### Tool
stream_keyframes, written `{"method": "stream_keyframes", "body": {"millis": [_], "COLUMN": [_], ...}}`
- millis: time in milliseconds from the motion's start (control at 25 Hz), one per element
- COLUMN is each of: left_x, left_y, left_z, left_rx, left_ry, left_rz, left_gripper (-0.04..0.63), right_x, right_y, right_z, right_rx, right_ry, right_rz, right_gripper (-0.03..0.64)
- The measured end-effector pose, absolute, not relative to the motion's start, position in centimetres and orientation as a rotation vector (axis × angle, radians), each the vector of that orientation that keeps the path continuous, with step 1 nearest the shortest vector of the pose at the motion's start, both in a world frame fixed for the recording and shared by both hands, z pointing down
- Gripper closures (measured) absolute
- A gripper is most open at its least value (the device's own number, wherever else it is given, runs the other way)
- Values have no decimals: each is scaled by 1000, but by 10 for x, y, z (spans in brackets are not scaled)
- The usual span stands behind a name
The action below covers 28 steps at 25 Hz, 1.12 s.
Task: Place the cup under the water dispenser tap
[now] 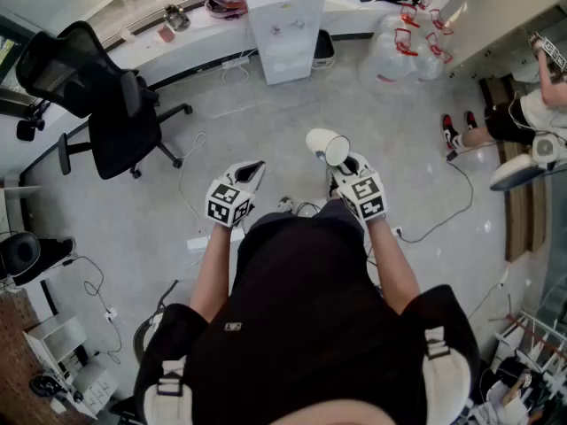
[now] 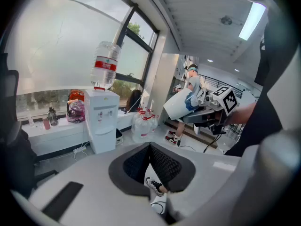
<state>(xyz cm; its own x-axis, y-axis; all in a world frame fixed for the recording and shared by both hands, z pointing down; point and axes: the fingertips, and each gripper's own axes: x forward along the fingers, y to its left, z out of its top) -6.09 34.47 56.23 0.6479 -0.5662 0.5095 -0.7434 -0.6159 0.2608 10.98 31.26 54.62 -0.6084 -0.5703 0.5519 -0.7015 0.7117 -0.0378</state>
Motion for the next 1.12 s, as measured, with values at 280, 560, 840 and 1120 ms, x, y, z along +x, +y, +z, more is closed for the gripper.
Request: {"method": "stream_keyframes", "body": {"millis": [280, 560, 840, 1120], "left_x": [-56, -47, -40, -34], "left_y": [360, 370, 376, 372], "left_z": [549, 542, 541, 547], "left_rx": [2466, 2509, 2511, 2488], "left_ry": [-1001, -969, -938, -944], "left_rz": [490, 495, 494, 509], "left_gripper": [595, 595, 595, 595], "right_x": [114, 117, 124, 134], "right_y": [329, 344, 349, 343], "right_z": [549, 549, 551, 564], "right_rx": [1042, 1092, 1105, 1095], "right_ry": [-2414, -2425, -2401, -2403], "right_rz": [359, 350, 397, 452], "right_gripper": [578, 578, 578, 578]}}
